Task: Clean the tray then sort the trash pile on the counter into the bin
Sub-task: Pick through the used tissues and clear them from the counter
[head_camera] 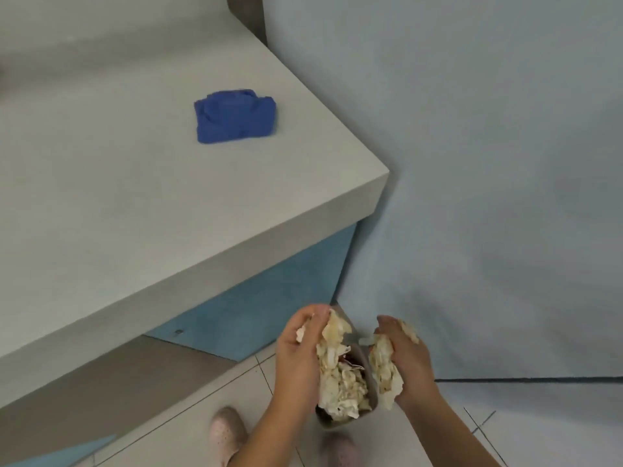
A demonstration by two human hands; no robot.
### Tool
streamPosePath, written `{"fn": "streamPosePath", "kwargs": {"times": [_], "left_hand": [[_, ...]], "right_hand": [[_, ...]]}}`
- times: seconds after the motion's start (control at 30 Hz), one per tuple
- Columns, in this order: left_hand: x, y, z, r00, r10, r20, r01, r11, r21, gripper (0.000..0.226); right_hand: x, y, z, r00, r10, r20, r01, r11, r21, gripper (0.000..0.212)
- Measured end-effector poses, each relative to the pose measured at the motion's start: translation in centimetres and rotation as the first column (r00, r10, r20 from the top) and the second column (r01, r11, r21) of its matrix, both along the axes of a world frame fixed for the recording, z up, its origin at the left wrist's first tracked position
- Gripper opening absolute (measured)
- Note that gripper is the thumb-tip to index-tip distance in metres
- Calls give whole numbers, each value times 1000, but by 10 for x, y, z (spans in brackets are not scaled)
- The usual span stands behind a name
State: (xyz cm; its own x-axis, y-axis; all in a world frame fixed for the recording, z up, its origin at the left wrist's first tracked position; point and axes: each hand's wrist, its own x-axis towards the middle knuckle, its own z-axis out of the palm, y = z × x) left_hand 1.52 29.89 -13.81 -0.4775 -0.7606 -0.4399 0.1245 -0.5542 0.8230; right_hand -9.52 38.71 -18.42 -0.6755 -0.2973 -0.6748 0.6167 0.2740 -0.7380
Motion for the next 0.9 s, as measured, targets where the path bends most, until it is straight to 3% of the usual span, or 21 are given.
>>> {"fn": "streamPosePath", "kwargs": {"times": [0.1,0.2,0.37,0.43,0.5,0.6,0.67,0.73,0.8,0.9], "left_hand": [[-26,10,-83,1000,-13,-18,15,989,146,18],[-49,10,-187,993,-107,42,100,984,145,25],[-67,20,-357,950,-151,272,167,985,-37,22],[-67,31,-407,936,-100,337,192,948,-252,22],[-61,41,-449,901,-110,420,312,837,-450,21],[-37,50,-504,779,-239,580,586,608,-536,33],[-18,50,-525,615,-259,745,779,345,-523,42],[-6,47,-532,427,-187,885,904,111,-413,49],[1,41,-530,318,-103,942,947,-1,-320,54],[8,36,-519,243,-45,969,968,-49,-245,71]], "right_hand": [[-17,12,-99,1000,-23,18,21,995,102,15],[-30,15,-198,1000,-18,12,16,986,165,13],[-30,19,-336,987,117,-110,-90,970,224,6],[-26,25,-387,957,242,-160,-192,942,274,12],[-21,37,-430,874,420,-245,-324,879,350,37],[-12,57,-467,604,706,-369,-523,701,485,66],[-5,70,-479,389,839,-380,-564,543,622,65],[0,82,-483,232,908,-349,-531,418,737,63],[4,88,-480,158,930,-332,-515,365,776,65],[12,88,-466,156,927,-340,-501,371,782,66]]}}
